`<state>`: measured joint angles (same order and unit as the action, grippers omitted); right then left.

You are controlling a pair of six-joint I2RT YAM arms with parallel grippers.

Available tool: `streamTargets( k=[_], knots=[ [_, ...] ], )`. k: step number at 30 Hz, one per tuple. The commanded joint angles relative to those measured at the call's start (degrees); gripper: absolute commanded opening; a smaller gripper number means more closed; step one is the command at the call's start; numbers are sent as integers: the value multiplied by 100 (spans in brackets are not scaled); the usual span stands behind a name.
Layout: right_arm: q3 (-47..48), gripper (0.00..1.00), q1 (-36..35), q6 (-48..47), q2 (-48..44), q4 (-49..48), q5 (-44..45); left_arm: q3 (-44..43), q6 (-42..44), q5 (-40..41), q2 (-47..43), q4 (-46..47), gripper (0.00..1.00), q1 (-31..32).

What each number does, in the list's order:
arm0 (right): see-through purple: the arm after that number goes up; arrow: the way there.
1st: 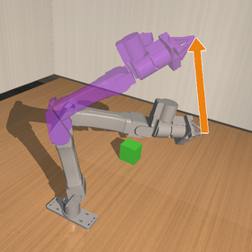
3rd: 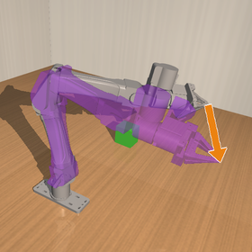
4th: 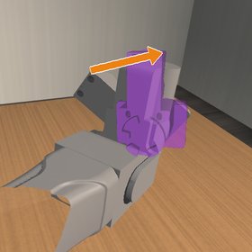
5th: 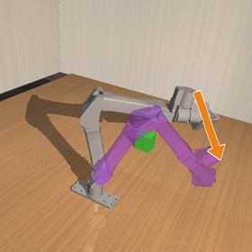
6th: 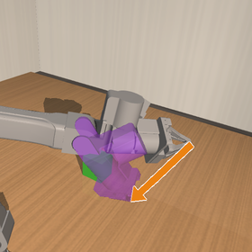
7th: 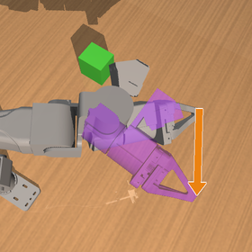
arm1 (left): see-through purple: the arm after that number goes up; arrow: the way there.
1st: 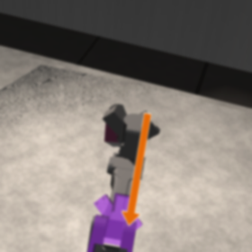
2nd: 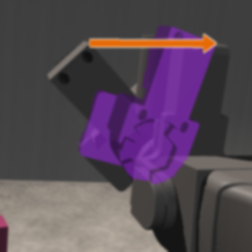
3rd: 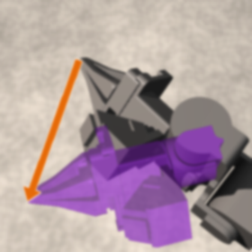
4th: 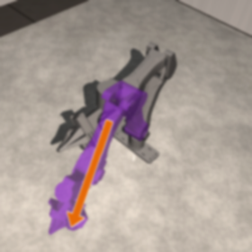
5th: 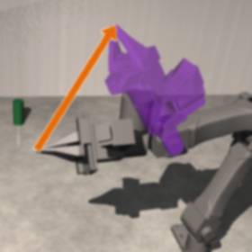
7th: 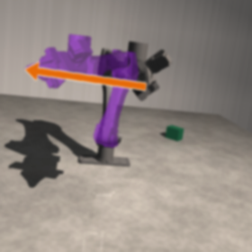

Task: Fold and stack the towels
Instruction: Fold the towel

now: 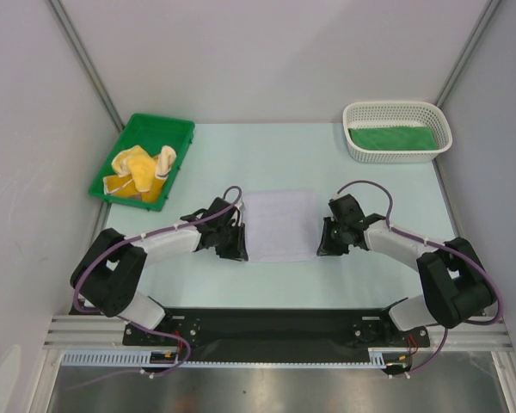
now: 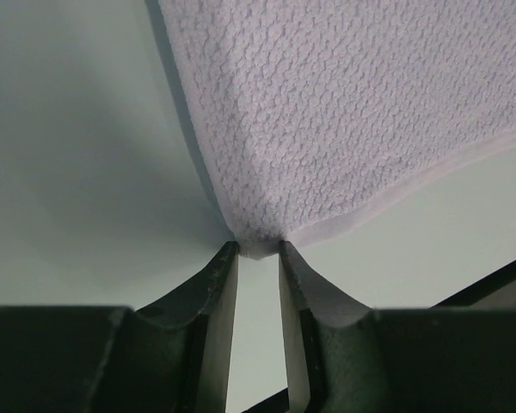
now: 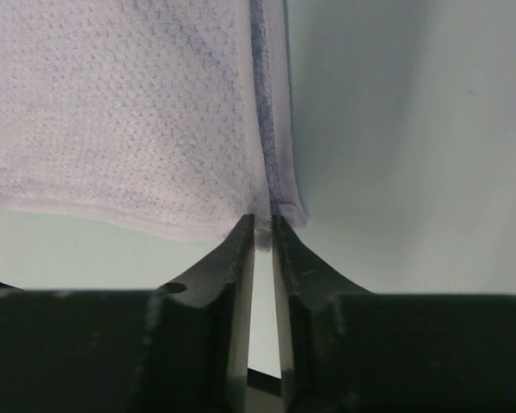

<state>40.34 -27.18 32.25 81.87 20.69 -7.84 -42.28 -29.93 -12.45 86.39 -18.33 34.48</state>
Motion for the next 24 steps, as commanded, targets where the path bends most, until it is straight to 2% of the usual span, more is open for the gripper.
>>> streamTargets(
  k=[1, 4, 6, 7, 9, 19, 24],
  knots=[
    [97, 16, -59, -8, -4, -100, 177, 45, -109, -126, -17, 233, 30, -11],
    [106, 3, -86, 9, -56, -65, 238, 36, -136, -144, -61, 216, 23, -11],
    [141, 0, -95, 18, -162, -13, 291, 10, -153, -153, -87, 207, 15, -11],
    [176, 0, -103, 9, -197, 5, 326, 1, -153, -153, -113, 181, 8, -11],
    [229, 0, -95, -8, -276, 93, 379, -60, -153, -161, -114, 145, 0, -11],
    [457, 0, -95, -140, -435, 410, 748, -201, -346, -179, -386, -75, 0, -3],
    [370, 0, -86, -228, -338, 375, 968, 0, -698, -346, -421, 398, 0, 120]
  ],
)
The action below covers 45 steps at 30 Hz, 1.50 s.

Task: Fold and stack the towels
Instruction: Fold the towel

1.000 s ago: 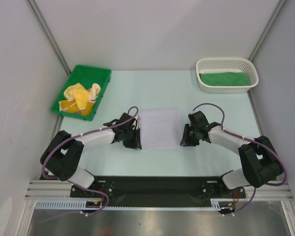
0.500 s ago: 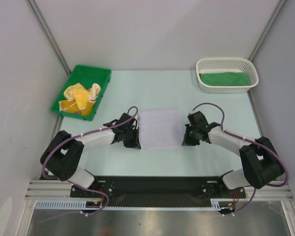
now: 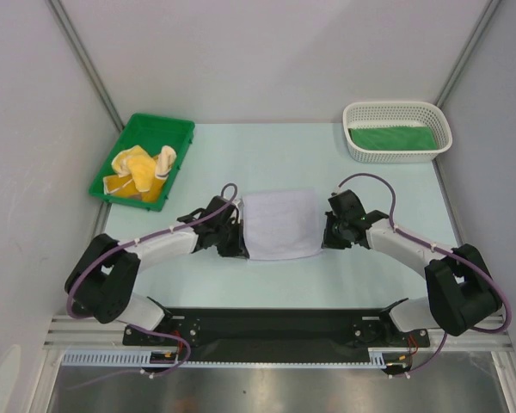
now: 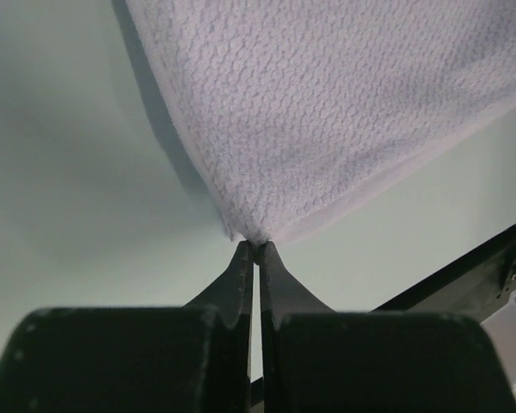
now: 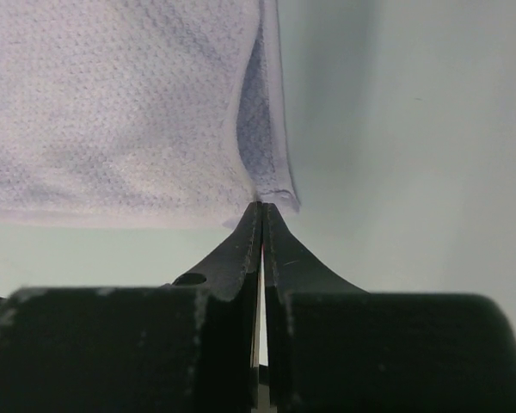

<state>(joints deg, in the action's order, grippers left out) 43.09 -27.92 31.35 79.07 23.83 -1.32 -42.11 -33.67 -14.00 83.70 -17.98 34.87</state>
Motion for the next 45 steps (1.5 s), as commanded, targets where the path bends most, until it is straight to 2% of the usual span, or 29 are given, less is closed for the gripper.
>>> streamTargets(
  k=[1, 13, 25, 27, 29, 30, 31, 32, 34, 39, 45],
  knots=[
    [86, 0, -20, -138, -15, 69, 369, 18, -368, -226, -126, 426, 0, 90],
    [-310, 0, -12, -209, 47, -380, 589, 133, -421, 134, 331, 550, 0, 336],
    [-600, 0, 50, -130, 443, -740, 677, 265, -421, 126, 560, 682, 1, 433],
    [-583, 2, 50, -25, 417, -618, 712, 238, -421, 231, 472, 585, 7, 450],
    [-539, 9, 41, 63, 277, -425, 817, 194, -412, 257, 288, 366, 14, 459],
    [-521, 15, 41, 99, 206, -354, 835, 125, -421, 283, 226, 269, 20, 459],
    [-478, 18, 41, 186, 127, -258, 914, 72, -421, 301, 156, 121, 33, 459],
    [-442, 25, 41, 213, -13, -83, 941, 28, -395, 293, -1, 41, 37, 459],
    [-355, 27, 33, 266, -110, 120, 1054, -192, -360, 319, -134, -117, 43, 459],
    [137, 26, 33, 196, -313, 631, 1064, -946, -35, 521, -241, -689, 47, 407],
    [340, 24, -3, 134, -445, 693, 730, -1309, 159, 205, 155, -436, 46, 152]
  ],
)
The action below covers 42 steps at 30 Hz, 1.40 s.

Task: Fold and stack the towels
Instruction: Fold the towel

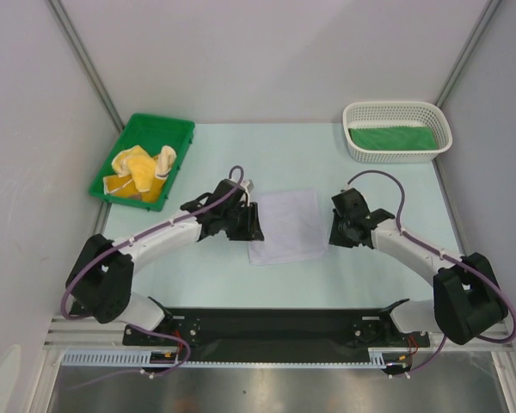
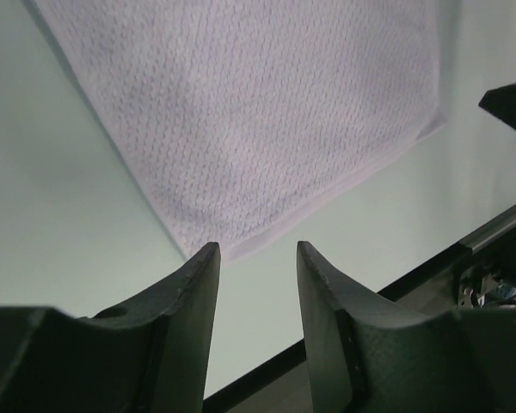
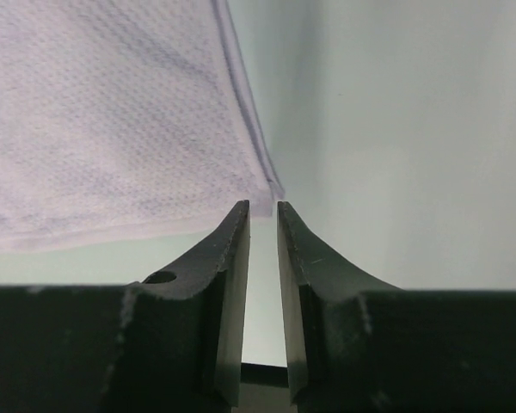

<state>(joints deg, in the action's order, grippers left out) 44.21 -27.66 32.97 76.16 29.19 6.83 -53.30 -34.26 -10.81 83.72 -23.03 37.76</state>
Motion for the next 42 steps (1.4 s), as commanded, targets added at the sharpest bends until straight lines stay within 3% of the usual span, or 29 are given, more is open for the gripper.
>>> streamTargets(
  k=[1, 7, 13, 19, 22, 25, 28, 30, 32, 38, 39, 42],
  knots=[
    [194, 24, -29, -45, -154, 1, -242, -190, 218, -175, 327, 140, 46, -155],
    [-245, 22, -55, -115, 39, -597, -832, -163, 157, -624, 759, 632, 44, -392],
    [-395, 20, -55, -28, 531, -546, -200, -313, 271, -536, 751, 501, 44, -725],
    [-562, 19, -213, 104, 391, -625, -112, -514, 437, -528, 759, 439, 44, -1182],
    [-685, 15, -249, 148, 285, -765, -147, -769, 578, -414, 873, 308, 45, -1411],
    [-712, 2, -266, 140, 259, -783, -94, -1042, 683, -404, 1049, 237, 44, -1683],
    [-606, 0, -266, 87, 233, -661, 37, -1218, 806, -518, 1190, 369, 44, -1894],
    [-484, 6, -266, 60, 241, -547, 125, -1349, 956, -685, 1286, 509, 44, -1956],
    [-317, 20, -266, 34, 154, -353, 134, -1472, 1123, -904, 1497, 676, 44, -2009],
    [17, 32, -100, -379, 275, -449, -163, -1788, 1237, -1441, 2015, 1150, 42, -2044],
    [53, 34, -82, -414, 364, -484, -199, -1833, 1281, -1572, 2069, 1195, 37, -2044],
    [62, 38, 50, -546, 645, -615, -366, -2166, 1325, -1530, 2402, 950, 34, -2044]
  ],
)
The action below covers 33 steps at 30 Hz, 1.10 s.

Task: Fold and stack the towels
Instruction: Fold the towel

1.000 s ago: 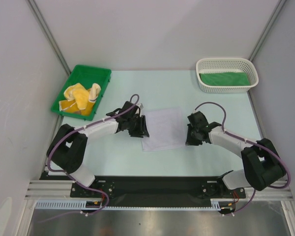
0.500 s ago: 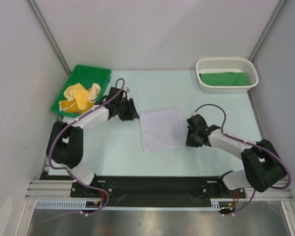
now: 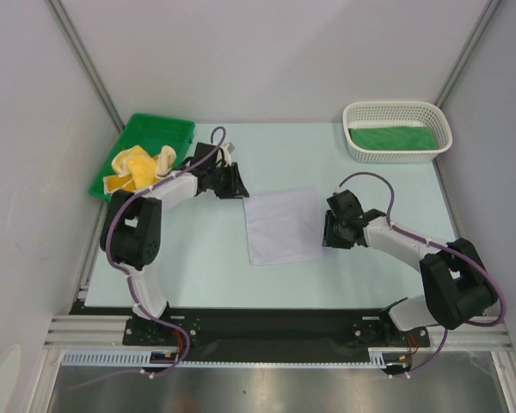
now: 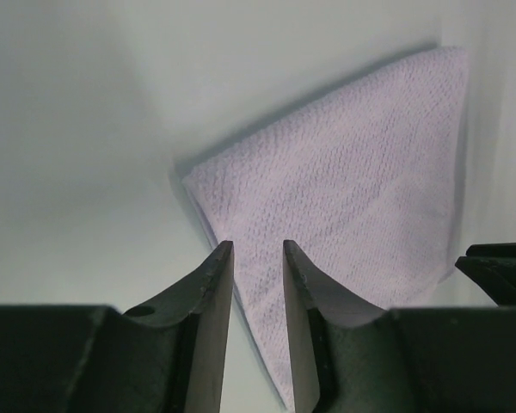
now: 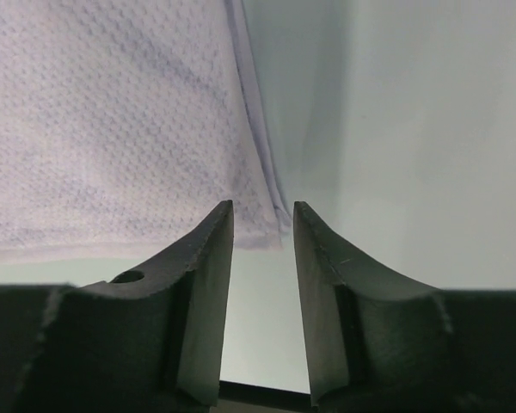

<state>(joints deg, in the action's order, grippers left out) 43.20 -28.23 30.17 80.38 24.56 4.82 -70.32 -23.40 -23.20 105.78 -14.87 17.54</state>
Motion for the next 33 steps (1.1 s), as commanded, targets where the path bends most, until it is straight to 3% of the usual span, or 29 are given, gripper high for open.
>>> streamTargets(
  k=[1, 6, 13, 20, 24, 26, 29, 33],
  knots=[
    [136, 40, 133, -284, 276, -196, -226, -534, 248, -282, 276, 47, 35, -23],
    [-127, 39, 204, -284, 426, -469, -701, -702, 143, -369, 628, -138, 42, -23],
    [-523, 11, 72, 120, 119, -663, -948, -912, 151, -134, 996, -567, 41, -40],
    [-681, 13, -122, 595, -346, -295, -676, -1202, 248, 43, 971, -754, 41, -207],
    [-471, 34, -69, 525, -532, 57, -317, -1326, 283, 53, 857, -895, 41, -216],
    [-121, 37, 18, 411, -549, 242, -227, -1169, 161, -175, 639, -633, 41, -163],
    [293, 35, 124, 87, -471, 86, -393, -861, -120, -500, 462, -333, 41, -58],
    [1144, 25, 186, -485, 177, -442, -894, -491, -490, -931, 356, 387, 41, 30]
  ],
)
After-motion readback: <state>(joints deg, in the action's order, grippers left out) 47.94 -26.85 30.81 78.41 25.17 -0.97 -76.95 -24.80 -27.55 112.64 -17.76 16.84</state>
